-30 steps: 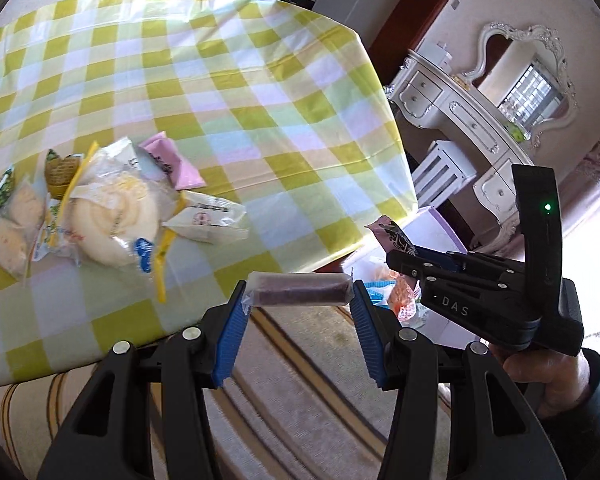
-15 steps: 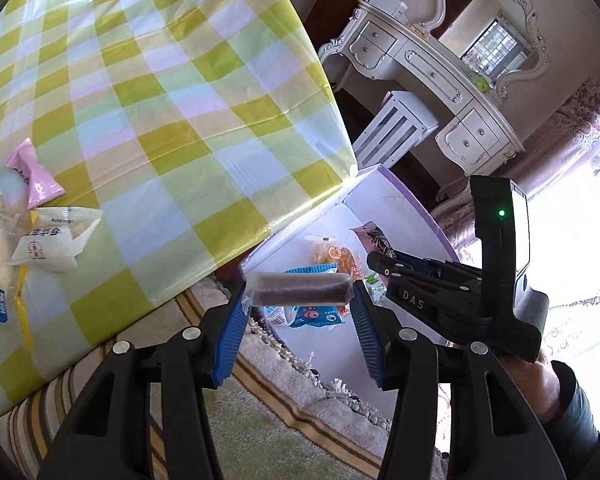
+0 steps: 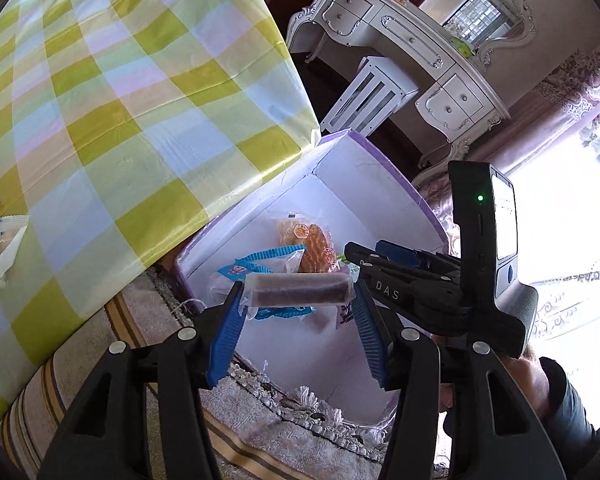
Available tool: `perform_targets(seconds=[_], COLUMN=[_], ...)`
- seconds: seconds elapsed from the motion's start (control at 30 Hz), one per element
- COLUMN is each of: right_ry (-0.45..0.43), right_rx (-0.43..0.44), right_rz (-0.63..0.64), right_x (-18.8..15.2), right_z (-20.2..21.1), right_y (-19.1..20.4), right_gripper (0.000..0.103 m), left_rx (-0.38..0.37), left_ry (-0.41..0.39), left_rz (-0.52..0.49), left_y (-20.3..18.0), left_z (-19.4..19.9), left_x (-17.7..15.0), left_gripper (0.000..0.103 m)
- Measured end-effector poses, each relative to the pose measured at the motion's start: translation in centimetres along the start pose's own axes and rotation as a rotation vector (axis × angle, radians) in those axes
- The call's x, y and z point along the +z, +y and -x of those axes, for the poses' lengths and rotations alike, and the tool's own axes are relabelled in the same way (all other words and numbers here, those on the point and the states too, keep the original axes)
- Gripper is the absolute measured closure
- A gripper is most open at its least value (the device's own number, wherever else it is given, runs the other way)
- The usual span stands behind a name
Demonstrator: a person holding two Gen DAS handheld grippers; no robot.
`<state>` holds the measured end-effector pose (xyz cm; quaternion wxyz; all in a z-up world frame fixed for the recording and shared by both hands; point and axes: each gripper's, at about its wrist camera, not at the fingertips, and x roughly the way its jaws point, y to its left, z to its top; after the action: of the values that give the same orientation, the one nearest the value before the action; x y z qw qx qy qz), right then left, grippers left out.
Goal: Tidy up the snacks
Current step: 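Carry both bars over the white box and open both tools, then move both open tools back over the snacks on the table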
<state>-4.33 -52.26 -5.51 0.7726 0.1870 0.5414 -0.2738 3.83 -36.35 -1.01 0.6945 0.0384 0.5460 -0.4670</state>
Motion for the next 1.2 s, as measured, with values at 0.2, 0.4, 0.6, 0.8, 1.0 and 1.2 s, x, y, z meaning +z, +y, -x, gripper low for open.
perform_targets(seconds=[0.2,0.4,0.6,0.8,1.0,1.2], right_ry=[-0.004,-0.027,-0.060,-0.103,-0.143,-0.179], right_rx=[-0.014,-0.002,0.031,0.090,0.134,0.185], right_rz=[-0.021,-0.023,-0.010,0.029,0.113,0.201], right_x=[0.1,0.4,0.7,0.9,1.1,0.9], right_z=[0.1,0.9,2.3,3.7,5.3,6.7], right_y=[-0.1,0.7,2.4,5.2,8.7,12.3], right_gripper=[0.032,0.030,0.028,0.028,0.028,0.028], left_rx=[-0.011,-0.006,0.047,0.114,0.146,0.182], left_ry=[-0.012,-0.046,-0.111,-0.185,-0.252,-0.329], left_rz=[0.022,0.043,0.078,0.122,0.174,0.234], left_y=[0.3,0.8,2.0,4.0,6.2,8.6], left_z=[0.2,1.2,3.0,5.4,7.9,10.8], left_x=[0.0,-0.1,-0.3,-0.5,-1.3,-3.2], left_gripper=[0.031,0.029,0.029,0.029,0.029,0.029])
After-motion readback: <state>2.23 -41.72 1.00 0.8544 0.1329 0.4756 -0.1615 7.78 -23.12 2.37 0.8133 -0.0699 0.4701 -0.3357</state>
